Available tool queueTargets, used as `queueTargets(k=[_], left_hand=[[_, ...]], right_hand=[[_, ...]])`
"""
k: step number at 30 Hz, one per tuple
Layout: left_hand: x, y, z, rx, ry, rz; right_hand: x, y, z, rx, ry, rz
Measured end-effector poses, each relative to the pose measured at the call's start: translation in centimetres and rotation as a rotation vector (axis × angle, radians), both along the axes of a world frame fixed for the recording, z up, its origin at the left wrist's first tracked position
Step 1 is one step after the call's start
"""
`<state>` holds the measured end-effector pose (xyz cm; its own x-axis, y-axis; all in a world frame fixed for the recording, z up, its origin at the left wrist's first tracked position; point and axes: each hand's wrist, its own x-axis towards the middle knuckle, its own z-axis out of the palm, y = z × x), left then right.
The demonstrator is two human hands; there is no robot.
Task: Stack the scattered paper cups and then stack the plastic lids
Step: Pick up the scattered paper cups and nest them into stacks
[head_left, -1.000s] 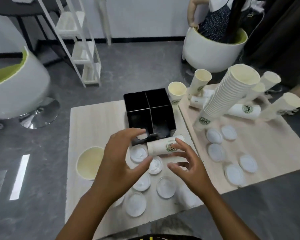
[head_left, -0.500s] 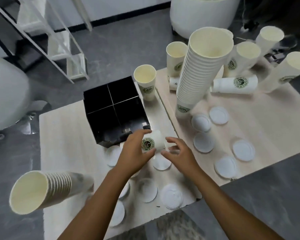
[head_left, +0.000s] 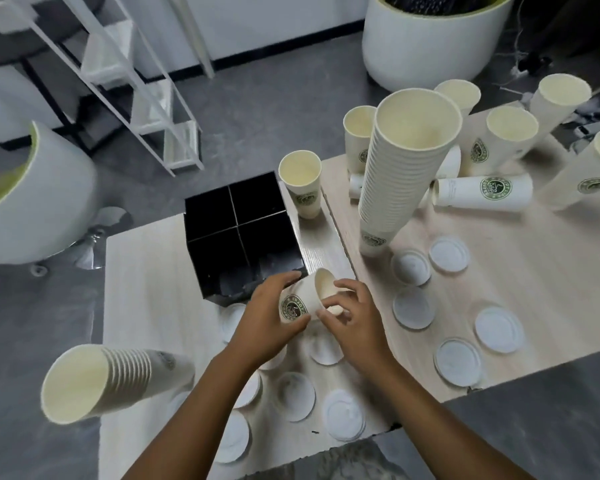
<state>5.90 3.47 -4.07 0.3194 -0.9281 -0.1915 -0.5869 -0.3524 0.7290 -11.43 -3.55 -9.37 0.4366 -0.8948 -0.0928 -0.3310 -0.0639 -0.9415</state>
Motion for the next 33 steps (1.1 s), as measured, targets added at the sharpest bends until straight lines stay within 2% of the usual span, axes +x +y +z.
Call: queueTargets(k=[5,14,18,21,26,33], left_hand=[[0.7,2.3,4.6,-0.077,0.081,0.064],[2.8,8.8,14.9,-0.381,0.125,0.273],[4.5,13.2,19.5,-0.541,0.151,0.308],[6.0,16.8,21.9,-0.621,0.181,0.323],[9.0,21.8,22.8,-0.687,0.19,0.382],[12.7,25.1,20.1,-0.664,0.263,0.422]], right_hand=[[0.0,1.3,5.1,-0.205,-0.071,0.105],[4.0,4.4,17.3,-0.117,-0.396,0.231],[6.6,7.4,22.3,-0.066,-0.463,0.344],[8.7,9.6,25.1,-0.103,-0.466,0.44],[12.5,13.2,27.3,-0.196,-0.422,0.534],[16.3,17.1,25.8,-0.157,-0.34,0.499]])
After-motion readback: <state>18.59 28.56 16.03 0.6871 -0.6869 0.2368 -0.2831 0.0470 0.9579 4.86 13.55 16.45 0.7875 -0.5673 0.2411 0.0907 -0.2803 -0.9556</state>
